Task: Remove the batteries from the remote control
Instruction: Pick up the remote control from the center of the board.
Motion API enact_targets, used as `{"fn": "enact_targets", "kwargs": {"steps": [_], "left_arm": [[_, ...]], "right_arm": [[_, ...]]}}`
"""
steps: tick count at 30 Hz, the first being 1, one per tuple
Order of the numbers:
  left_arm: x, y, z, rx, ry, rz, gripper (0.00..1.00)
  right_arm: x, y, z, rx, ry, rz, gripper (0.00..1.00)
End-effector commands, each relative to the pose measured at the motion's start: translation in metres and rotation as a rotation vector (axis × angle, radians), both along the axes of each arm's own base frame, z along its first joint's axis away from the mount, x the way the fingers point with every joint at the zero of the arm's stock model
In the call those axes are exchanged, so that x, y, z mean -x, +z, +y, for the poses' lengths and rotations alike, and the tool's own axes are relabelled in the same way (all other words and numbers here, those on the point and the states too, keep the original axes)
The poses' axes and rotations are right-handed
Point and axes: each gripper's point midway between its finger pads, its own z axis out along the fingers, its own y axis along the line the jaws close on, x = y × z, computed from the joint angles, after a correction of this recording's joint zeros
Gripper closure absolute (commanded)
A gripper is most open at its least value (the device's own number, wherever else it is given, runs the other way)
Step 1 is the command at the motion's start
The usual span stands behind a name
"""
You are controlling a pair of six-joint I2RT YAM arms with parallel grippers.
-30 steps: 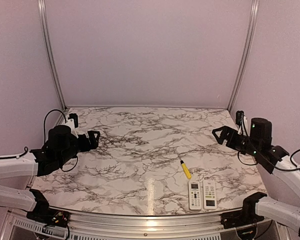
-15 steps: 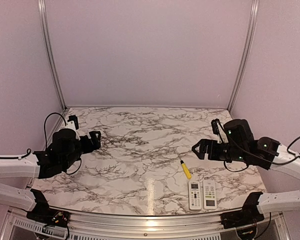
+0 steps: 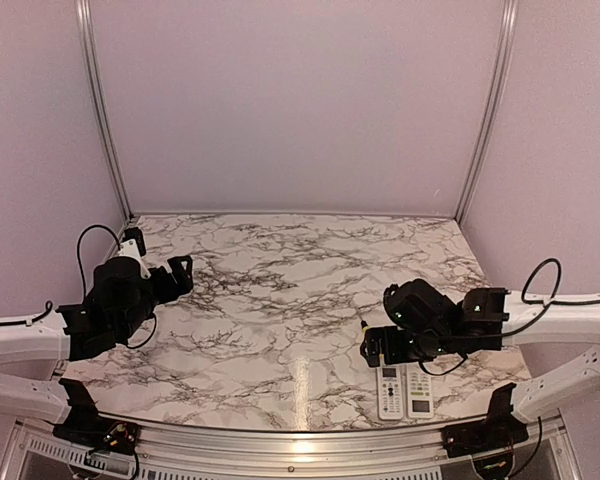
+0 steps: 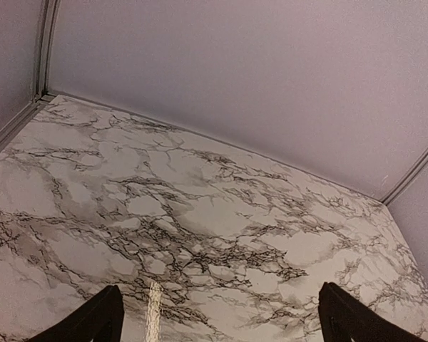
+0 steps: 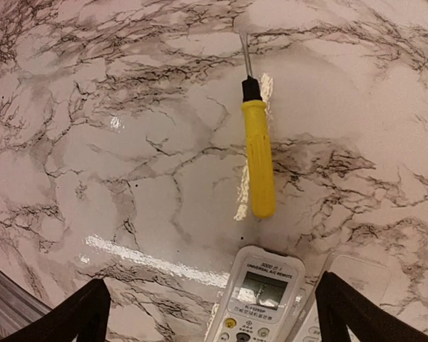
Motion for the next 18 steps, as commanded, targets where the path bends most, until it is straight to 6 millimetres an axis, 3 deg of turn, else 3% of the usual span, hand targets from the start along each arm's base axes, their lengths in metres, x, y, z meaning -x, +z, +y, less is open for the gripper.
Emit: {"fn": "enact_targets", "kwargs": {"steps": [1,11,18], "left_arm": [[0.005,-0.001,0.002,-0.013,-0.013,0.002,0.02],[0.005,0.001,0.000,-0.020,-0.026,0.001,0.02],[0.003,0.002,-0.004,-0.028,-0.036,0.001,0.02]], "right_arm": [[0.006,-0.011,-0.008,0.019,-0.066,0.041,0.01],[0.031,-0.046,-0.013,-0.007,-0.054,0.163,0.12],[0.036,-0.055,-0.013,-0.026,-0.067,0.181,0.16]]}}
